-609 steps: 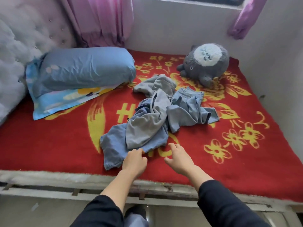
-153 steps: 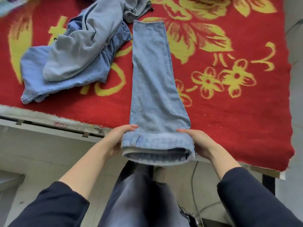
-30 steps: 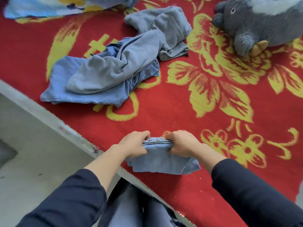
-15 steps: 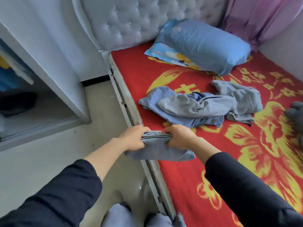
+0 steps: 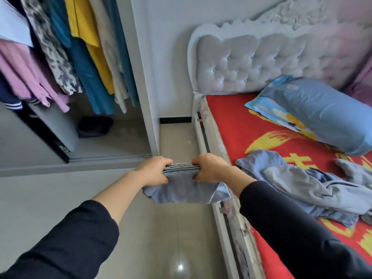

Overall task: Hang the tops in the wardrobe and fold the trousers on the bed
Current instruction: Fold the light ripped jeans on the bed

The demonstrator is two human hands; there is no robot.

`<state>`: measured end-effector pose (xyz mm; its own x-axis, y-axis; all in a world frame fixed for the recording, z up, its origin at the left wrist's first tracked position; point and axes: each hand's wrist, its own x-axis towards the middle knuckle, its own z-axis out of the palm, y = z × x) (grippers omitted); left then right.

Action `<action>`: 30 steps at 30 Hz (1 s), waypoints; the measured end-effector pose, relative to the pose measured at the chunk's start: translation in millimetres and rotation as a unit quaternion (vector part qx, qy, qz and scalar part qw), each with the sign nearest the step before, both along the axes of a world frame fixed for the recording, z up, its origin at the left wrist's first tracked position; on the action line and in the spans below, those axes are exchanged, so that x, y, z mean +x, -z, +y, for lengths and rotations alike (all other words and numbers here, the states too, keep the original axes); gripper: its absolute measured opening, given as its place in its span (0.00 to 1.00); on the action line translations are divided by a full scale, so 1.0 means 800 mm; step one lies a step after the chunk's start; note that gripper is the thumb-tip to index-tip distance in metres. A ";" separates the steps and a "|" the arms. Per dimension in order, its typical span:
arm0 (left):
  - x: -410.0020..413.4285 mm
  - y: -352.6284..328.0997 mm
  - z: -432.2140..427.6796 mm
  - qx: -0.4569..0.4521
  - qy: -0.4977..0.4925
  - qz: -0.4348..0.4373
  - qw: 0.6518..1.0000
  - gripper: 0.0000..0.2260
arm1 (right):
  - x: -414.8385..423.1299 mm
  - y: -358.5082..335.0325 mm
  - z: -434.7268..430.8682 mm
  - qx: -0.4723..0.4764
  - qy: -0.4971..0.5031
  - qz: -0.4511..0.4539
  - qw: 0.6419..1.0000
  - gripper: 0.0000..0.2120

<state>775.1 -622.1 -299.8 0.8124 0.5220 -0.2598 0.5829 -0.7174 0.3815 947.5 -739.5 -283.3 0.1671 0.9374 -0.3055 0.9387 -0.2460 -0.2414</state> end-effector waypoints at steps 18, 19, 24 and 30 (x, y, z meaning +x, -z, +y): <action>-0.208 0.051 0.350 -0.006 -0.146 0.016 0.989 0.16 | -0.168 0.047 0.421 -0.024 -0.140 -0.015 0.990 0.09; -0.214 0.058 0.372 -0.011 -0.154 0.015 0.988 0.19 | -0.171 0.054 0.447 -0.028 -0.143 -0.010 0.989 0.09; -0.240 0.071 0.476 -0.024 -0.194 0.013 0.981 0.16 | -0.191 0.070 0.569 -0.054 -0.155 0.006 0.986 0.04; -0.270 0.079 0.585 0.047 -0.224 0.041 0.973 0.19 | -0.225 0.076 0.692 -0.082 -0.169 0.010 0.982 0.04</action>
